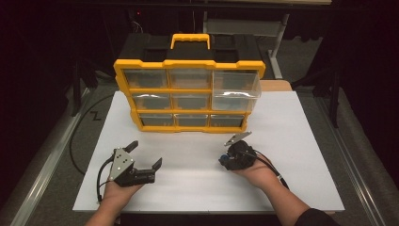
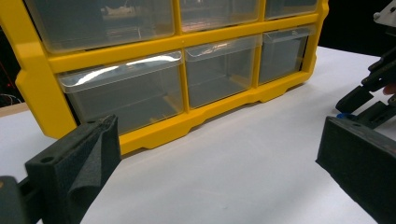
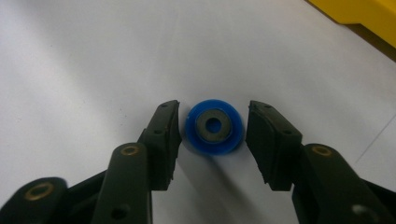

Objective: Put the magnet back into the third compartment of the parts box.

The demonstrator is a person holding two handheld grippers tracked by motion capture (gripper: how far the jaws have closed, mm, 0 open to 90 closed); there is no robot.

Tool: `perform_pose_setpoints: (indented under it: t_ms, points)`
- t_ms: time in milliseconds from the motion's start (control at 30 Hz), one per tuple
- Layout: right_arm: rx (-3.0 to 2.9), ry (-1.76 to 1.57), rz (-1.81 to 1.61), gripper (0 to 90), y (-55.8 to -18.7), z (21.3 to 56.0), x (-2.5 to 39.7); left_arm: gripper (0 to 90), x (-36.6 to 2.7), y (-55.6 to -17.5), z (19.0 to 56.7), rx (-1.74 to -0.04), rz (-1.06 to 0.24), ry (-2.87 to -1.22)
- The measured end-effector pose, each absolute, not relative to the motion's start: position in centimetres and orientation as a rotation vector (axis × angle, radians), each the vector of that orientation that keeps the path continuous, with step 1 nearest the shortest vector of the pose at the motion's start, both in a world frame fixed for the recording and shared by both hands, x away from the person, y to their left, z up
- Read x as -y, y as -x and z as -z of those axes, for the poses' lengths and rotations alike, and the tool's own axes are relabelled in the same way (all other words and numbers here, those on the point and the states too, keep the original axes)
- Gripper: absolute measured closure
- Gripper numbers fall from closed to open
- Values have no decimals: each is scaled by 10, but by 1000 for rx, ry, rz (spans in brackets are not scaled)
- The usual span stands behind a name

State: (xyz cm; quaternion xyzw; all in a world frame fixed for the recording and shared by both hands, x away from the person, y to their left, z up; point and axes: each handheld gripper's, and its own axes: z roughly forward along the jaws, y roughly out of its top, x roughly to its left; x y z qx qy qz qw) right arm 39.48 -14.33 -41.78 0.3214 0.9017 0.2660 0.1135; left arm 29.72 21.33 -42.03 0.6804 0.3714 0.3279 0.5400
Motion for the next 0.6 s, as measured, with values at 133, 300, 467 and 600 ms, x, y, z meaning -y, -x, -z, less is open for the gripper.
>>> perform_pose_setpoints:
  t_ms: [133, 300, 467, 600]
  points:
    - [-2645, -931, -779, 591, -395, 418, 144, 3, -214, -297, 420, -883, -781, -1614]
    - [-2650, -913, -771, 601, -395, 418, 142, 3, -213, -297, 420, -883, -782, -1613]
    - [-2659, -894, -763, 636, -394, 418, 141, 3, -213, -297, 420, -883, -781, -1614]
    - [-2659, -892, -756, 645, -394, 418, 141, 3, -214, -297, 420, -883, -782, -1614]
